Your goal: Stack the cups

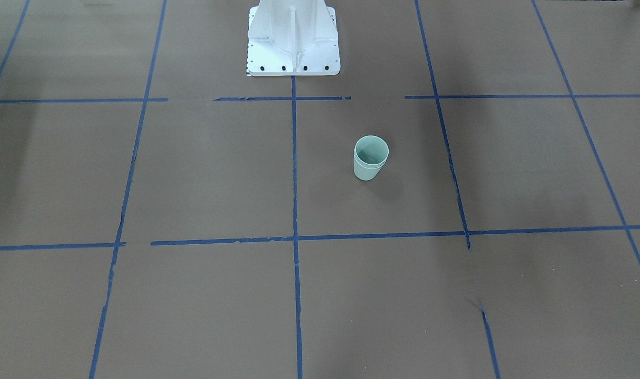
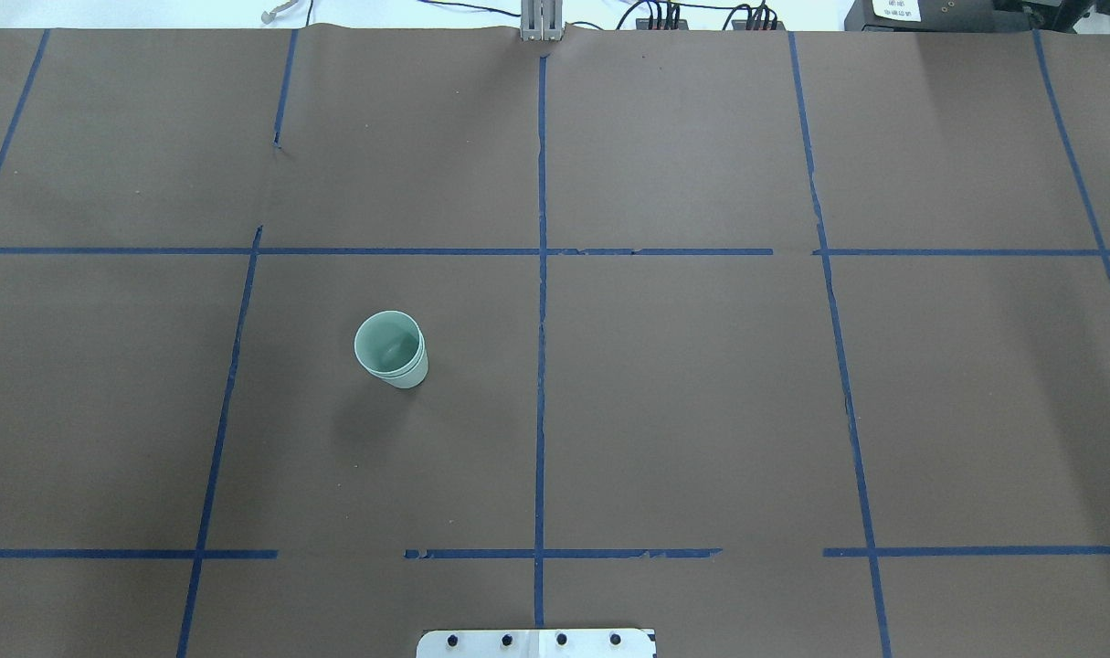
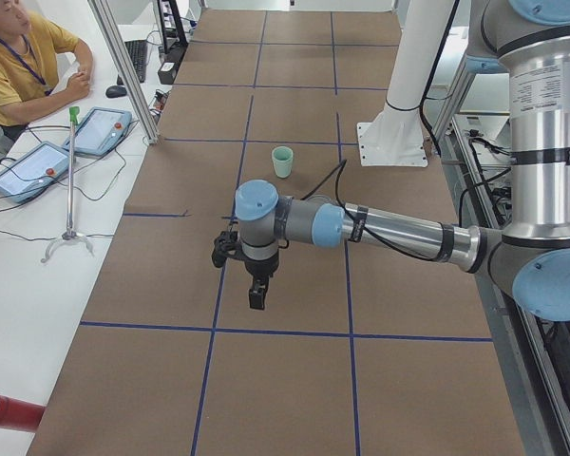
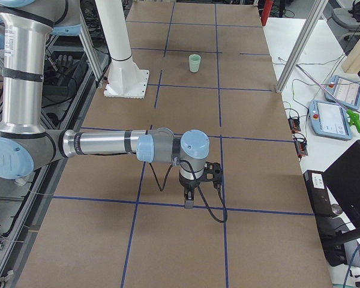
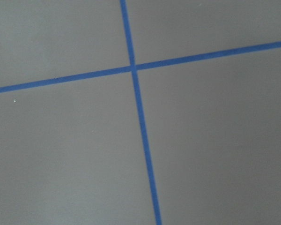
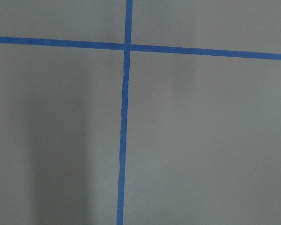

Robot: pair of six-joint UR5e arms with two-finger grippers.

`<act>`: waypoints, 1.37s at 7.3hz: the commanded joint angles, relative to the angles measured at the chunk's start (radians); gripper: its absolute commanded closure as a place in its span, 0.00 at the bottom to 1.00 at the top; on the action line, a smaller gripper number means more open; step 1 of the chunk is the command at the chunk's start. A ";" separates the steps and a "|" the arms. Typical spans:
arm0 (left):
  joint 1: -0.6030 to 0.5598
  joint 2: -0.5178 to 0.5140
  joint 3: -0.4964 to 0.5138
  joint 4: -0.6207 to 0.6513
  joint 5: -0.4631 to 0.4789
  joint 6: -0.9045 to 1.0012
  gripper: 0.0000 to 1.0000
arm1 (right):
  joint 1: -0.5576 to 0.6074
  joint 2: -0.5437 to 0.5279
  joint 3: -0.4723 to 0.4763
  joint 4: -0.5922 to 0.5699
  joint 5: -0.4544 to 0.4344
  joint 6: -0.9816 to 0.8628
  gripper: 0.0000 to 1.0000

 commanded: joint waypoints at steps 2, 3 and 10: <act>-0.033 0.014 0.011 0.000 0.013 0.022 0.00 | 0.000 -0.001 0.000 0.000 0.000 0.000 0.00; -0.033 0.011 0.008 -0.003 0.011 0.028 0.00 | -0.001 0.000 0.000 0.000 0.000 0.000 0.00; -0.033 0.008 -0.009 -0.003 0.008 0.028 0.00 | -0.001 0.000 0.000 0.000 0.000 0.000 0.00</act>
